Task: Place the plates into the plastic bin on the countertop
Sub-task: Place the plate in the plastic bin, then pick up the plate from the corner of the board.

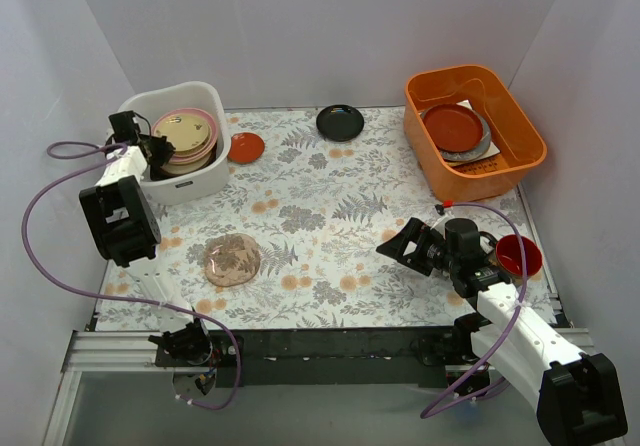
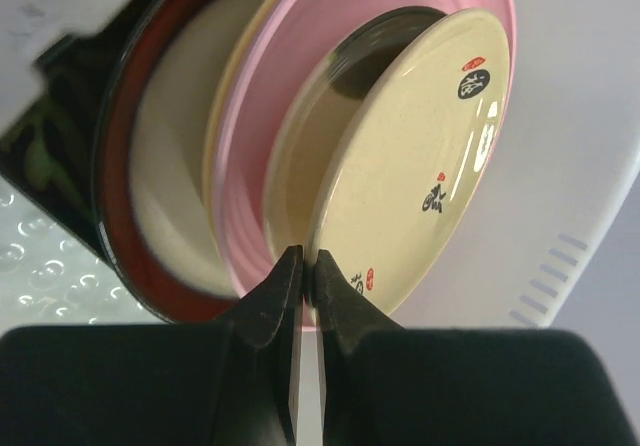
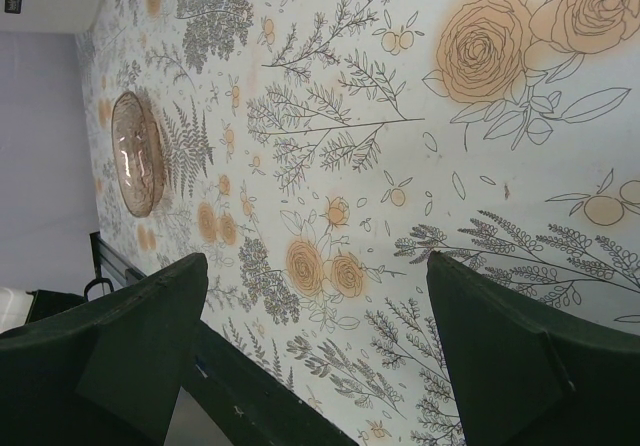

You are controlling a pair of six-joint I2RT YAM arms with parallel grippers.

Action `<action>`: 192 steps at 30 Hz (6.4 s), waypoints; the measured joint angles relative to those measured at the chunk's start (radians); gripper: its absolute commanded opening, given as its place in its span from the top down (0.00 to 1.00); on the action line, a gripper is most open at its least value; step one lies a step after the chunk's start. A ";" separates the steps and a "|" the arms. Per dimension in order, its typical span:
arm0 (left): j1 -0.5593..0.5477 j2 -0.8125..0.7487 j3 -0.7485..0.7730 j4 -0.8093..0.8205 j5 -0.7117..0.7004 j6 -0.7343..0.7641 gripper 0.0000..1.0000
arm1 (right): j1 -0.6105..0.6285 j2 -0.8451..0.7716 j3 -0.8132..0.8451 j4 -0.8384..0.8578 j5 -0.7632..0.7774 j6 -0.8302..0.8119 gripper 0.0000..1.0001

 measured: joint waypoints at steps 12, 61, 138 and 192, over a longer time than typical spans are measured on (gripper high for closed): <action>0.001 0.060 0.043 0.015 0.032 0.016 0.67 | 0.000 0.000 0.000 0.000 0.000 0.000 0.02; -0.137 -0.025 0.193 0.030 0.172 0.151 0.18 | 0.000 0.003 -0.008 0.024 -0.012 -0.004 0.02; -0.721 0.492 0.615 -0.011 0.234 0.240 0.12 | 0.000 0.028 -0.015 0.048 -0.033 -0.008 0.02; -0.686 0.714 0.725 0.234 0.148 -0.277 0.59 | -0.020 0.070 -0.015 0.053 -0.038 -0.035 0.02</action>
